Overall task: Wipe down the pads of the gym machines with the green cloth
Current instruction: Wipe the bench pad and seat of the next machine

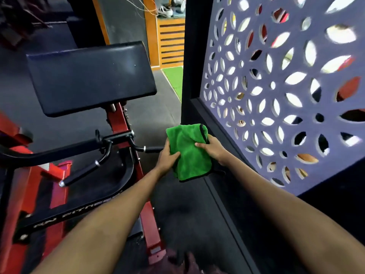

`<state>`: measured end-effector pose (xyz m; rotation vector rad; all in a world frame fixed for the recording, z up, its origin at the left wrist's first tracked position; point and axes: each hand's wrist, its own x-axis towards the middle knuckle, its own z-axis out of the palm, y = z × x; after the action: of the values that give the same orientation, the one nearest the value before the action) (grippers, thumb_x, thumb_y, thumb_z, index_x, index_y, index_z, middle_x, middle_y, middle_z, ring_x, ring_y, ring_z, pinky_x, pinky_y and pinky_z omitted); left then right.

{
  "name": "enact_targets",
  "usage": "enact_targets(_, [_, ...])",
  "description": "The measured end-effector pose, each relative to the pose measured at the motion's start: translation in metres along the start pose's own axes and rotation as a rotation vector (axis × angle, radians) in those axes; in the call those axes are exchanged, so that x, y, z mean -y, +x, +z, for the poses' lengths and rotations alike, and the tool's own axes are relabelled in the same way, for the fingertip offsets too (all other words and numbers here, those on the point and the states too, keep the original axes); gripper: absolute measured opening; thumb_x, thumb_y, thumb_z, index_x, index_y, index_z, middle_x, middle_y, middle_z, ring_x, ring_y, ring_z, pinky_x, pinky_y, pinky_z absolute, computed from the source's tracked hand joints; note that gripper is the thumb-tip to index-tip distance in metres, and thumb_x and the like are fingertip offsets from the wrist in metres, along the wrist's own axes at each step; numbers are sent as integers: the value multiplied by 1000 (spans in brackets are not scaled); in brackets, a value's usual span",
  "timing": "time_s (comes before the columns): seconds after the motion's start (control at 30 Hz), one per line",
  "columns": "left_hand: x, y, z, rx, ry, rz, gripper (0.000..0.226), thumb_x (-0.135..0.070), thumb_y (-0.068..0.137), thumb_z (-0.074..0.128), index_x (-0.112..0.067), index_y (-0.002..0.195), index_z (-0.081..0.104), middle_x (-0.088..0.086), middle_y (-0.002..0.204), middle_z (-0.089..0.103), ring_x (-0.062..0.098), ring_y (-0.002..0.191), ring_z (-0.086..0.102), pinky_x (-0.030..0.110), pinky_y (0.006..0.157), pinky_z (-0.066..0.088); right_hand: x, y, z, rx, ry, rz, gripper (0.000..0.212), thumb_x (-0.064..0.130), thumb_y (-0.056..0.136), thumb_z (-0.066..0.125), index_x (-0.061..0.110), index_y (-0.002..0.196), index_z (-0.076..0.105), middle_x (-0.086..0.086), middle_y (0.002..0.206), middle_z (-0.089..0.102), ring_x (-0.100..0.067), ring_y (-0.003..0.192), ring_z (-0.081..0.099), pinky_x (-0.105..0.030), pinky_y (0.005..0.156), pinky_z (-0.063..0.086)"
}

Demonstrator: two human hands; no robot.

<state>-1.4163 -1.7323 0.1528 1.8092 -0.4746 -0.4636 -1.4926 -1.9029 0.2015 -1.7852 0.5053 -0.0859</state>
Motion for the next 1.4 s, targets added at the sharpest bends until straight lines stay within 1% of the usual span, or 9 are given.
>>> enact_targets(0.13, [-9,43,5,-78,-73,-17,74,3,88,56,-18,149,21,-3,124,47,17,119,48,31,99,41,9,55,-13,68,-18,-14,35,10,89,64,9,122,57,-11,120,64,-26,110,61,-44,99,47])
enact_targets(0.33, [-11,125,1,-379,-164,-96,72,-23,73,60,-20,141,36,-3,112,59,21,109,57,41,98,47,38,171,-16,179,-83,-120,35,15,88,65,12,122,56,-9,118,64,-25,109,60,-45,99,47])
enact_targets(0.47, [-32,169,-14,-563,-246,-90,60,5,88,53,-16,141,33,3,117,55,17,107,53,16,82,47,75,242,-5,320,-28,-130,45,11,84,70,6,125,51,-9,117,62,-24,105,61,-34,88,52])
enact_targets(0.63, [-44,203,-55,-789,-253,-99,71,8,89,51,-14,149,21,7,133,50,16,116,50,27,102,40,125,310,34,501,-17,-133,57,17,70,79,8,119,52,-10,117,63,-22,101,61,-36,87,52])
enact_targets(0.77, [-38,229,-99,-920,-169,-156,73,2,90,54,-20,150,19,-3,126,50,10,115,47,13,91,36,151,357,84,617,-15,-172,51,14,69,76,11,116,55,-4,109,66,-17,97,63,-27,80,52])
enact_targets(0.87, [-20,254,-134,-989,-201,-178,76,-9,86,59,-28,150,21,2,132,53,19,120,50,29,102,40,163,395,124,708,-20,-196,42,7,78,72,13,114,52,-6,113,64,-20,101,62,-30,84,52])
enact_targets(1.0, [12,291,-174,-1096,-261,-209,77,-22,74,58,-25,145,31,1,122,60,22,117,56,44,103,44,175,440,169,776,-81,-236,46,34,60,77,24,96,50,-4,109,65,-22,103,63,-46,93,50])
enact_targets(1.23, [8,336,-218,-1264,-401,-140,67,5,87,51,-22,144,31,-5,119,59,9,105,58,27,93,46,226,499,218,994,-186,-259,47,0,79,69,12,114,40,-2,101,56,-11,84,59,-24,68,49])
enact_targets(1.4, [19,349,-252,-1428,-452,-157,70,9,83,51,-20,143,32,2,127,57,17,113,56,36,100,45,261,526,264,1177,-393,-387,53,6,78,73,15,116,37,-3,107,58,-16,93,62,-34,82,53])
